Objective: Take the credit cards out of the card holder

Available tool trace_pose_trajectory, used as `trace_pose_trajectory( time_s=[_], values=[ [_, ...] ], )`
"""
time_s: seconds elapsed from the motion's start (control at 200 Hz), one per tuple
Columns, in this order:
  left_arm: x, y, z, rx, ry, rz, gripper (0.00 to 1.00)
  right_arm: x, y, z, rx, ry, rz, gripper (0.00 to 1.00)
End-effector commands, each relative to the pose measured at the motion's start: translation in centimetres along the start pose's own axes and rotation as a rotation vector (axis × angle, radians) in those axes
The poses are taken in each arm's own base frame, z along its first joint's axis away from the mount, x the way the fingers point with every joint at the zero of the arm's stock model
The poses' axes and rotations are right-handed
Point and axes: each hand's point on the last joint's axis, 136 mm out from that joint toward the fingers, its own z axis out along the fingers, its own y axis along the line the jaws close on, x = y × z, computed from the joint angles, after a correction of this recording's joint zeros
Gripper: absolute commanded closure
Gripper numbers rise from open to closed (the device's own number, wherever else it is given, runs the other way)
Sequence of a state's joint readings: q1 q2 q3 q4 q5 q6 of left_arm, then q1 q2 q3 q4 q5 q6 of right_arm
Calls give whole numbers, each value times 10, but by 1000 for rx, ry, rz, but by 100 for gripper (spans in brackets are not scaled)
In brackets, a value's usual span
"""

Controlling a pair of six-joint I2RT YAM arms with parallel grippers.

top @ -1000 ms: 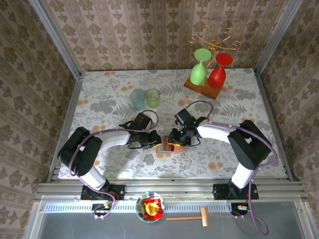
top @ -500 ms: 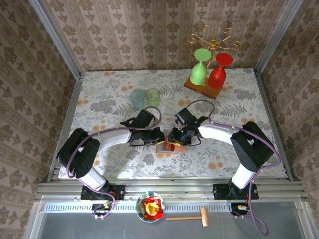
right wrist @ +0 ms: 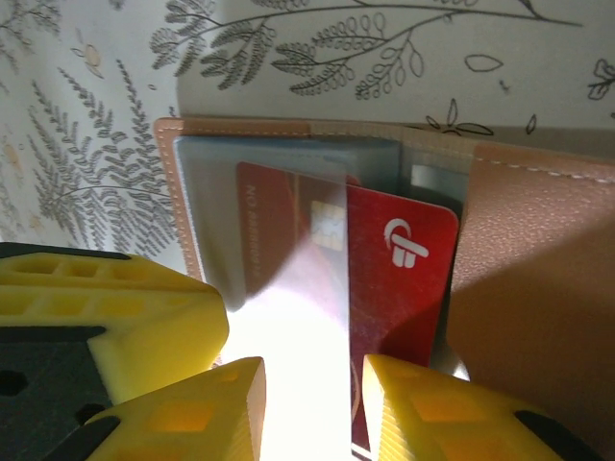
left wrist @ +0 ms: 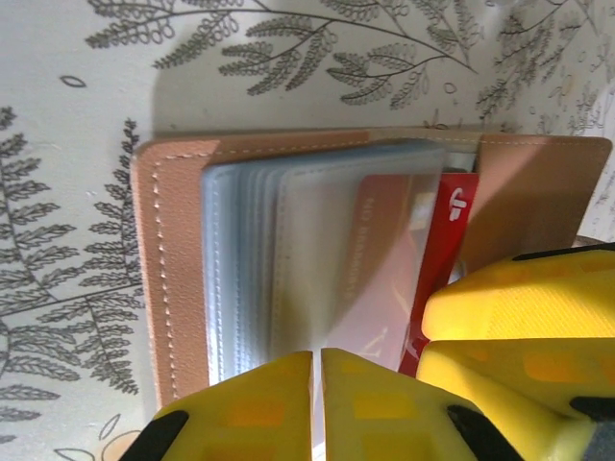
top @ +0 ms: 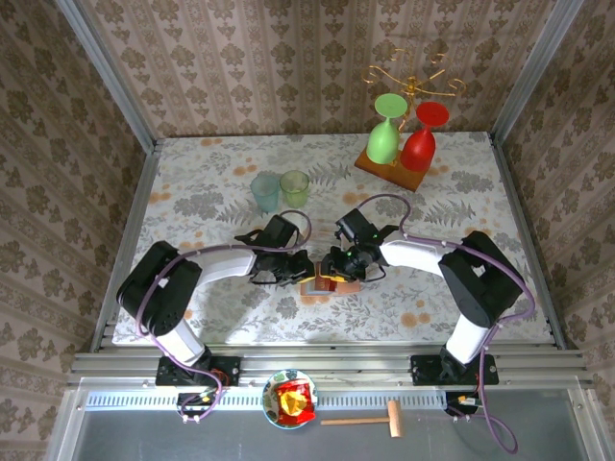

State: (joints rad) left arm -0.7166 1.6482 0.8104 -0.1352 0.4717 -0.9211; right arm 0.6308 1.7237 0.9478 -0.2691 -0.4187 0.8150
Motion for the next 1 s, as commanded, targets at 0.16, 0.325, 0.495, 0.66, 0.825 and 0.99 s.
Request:
trace_pose_trajectory(
  time_s=[0.16,0.325,0.495,0.66,0.825,0.99],
  values=[
    [7,24,4,-57,28,-22,89,-8,-7,-3,57,-20,4,67],
    [8,25,4,-59,32,-24,89,-12,-6,-4,57,-28,2,67],
    [6,23,3,-54,28,-22,89,-12,1,-6,27,-29,-7,67],
    [0,12,-2,-38,15,-6,88,-11,11,-12,-31,-25,1,67],
    [-6,-7,-10,9,-3,10,87,-13,12,-21,-66,-38,22,67],
    [-11,-28,-15,83,-15,17,87,-13,10,-22,-105,-35,38,67]
  ],
)
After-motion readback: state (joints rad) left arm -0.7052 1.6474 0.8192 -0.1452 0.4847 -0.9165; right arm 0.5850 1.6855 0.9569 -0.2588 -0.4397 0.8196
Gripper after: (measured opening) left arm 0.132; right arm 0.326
